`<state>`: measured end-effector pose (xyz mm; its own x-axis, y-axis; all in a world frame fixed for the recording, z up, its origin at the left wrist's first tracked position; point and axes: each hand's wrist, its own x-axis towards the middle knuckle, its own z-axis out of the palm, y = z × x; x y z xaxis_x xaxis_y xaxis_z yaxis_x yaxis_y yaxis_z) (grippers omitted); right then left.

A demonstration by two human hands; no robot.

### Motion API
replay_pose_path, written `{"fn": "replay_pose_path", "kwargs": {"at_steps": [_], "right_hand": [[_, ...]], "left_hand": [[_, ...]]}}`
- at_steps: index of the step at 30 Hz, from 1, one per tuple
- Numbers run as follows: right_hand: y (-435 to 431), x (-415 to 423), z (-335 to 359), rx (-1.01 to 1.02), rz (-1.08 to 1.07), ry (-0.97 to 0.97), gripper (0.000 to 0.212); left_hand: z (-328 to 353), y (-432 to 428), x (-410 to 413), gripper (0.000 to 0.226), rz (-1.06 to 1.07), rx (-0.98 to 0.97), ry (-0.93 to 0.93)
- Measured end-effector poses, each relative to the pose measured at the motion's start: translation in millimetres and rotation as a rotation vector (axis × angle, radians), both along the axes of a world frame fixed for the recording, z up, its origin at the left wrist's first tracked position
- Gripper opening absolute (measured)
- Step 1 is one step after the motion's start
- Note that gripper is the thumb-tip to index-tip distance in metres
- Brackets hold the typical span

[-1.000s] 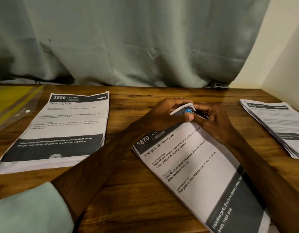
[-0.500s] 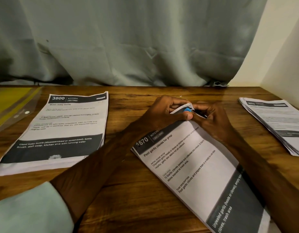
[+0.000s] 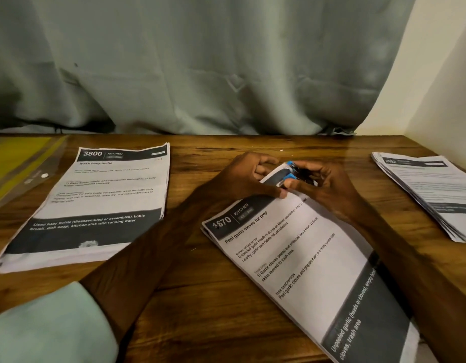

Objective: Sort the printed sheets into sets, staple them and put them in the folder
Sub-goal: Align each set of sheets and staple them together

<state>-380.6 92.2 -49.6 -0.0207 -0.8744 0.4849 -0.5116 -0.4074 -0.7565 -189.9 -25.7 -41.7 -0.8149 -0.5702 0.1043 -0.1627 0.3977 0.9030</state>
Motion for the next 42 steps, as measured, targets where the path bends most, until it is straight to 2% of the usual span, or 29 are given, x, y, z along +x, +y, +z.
{"fn": "replay_pose_path", "kwargs": {"at_steps": [3,5,12,15,19,23,25,32,42], "right_hand": [[1.2,-6.7,-1.4,-0.001,-0.046,-0.029,0.035],[1.4,-10.6,-2.7,-0.017,-0.104,-0.054,0.03],[-3.6,-23.5,-6.8,0.105,-0.269,-0.348,0.024],[-3.7,-20.5,-7.4,0.11,-0.25,-0.391,0.032],[-3.5,-21.0,-10.5,0.089,-0.268,-0.282,0.024],[1.3,-26.3,-8.8,0.033,-0.375,0.103,0.03],[3.7,-26.9,-6.4,0.042,-0.411,0.223,0.034],[7.1,-35.2,-4.0,0.074,-0.559,0.327,0.041],[13.3,-33.5,-2.4,0.157,-0.555,0.423,0.035]], "left_hand": [[-3.0,-0.4,1.3,0.048,-0.001,0.011,0.048],[-5.5,-2.1,-0.8,0.035,0.035,0.011,0.074],[-9.3,-2.4,-5.1,0.025,0.098,0.048,0.125],[-7.5,0.6,-8.9,0.027,0.132,0.021,0.164],[-7.0,6.7,-15.1,0.025,0.182,-0.069,0.183],[-11.2,5.0,-19.3,0.021,0.21,-0.158,0.221],[-12.7,4.8,-19.9,0.021,0.21,-0.19,0.217],[-12.5,9.5,-19.2,0.019,0.228,-0.254,0.262],[-8.9,10.8,-16.2,0.02,0.248,-0.357,0.264]]}}
